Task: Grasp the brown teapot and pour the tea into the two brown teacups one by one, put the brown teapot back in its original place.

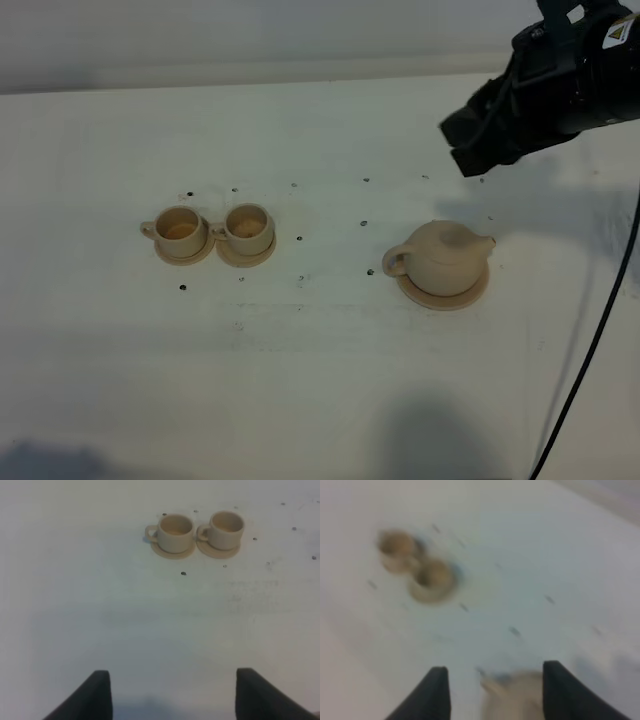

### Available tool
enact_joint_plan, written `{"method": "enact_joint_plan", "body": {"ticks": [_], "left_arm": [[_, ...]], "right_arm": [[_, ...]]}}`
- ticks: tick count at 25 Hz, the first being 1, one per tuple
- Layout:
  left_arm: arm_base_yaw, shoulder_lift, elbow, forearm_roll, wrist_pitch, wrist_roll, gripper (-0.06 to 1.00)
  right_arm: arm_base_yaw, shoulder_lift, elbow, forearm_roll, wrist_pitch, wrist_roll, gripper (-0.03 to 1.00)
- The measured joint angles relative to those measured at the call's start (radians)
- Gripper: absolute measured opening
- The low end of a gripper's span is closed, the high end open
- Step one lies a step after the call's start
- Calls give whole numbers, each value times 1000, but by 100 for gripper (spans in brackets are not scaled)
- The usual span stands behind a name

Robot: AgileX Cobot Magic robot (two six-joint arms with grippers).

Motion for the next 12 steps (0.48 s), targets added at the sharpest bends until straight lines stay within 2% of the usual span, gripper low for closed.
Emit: {"method": "enact_joint_plan", "body": {"ticks": [2,5,8,12], "left_arm": [[0,-1,0,0,0,0,51],[0,0,0,0,0,0,51],[0,-1,0,0,0,0,51],[0,0,0,0,0,0,51]], "right_arm": [[0,38,-33,-135,67,22,41],[0,92,-52,-252,120,4,41],[0,135,-52,-287,141,-69,41],[12,152,-52,-239,175,-119,41]]}}
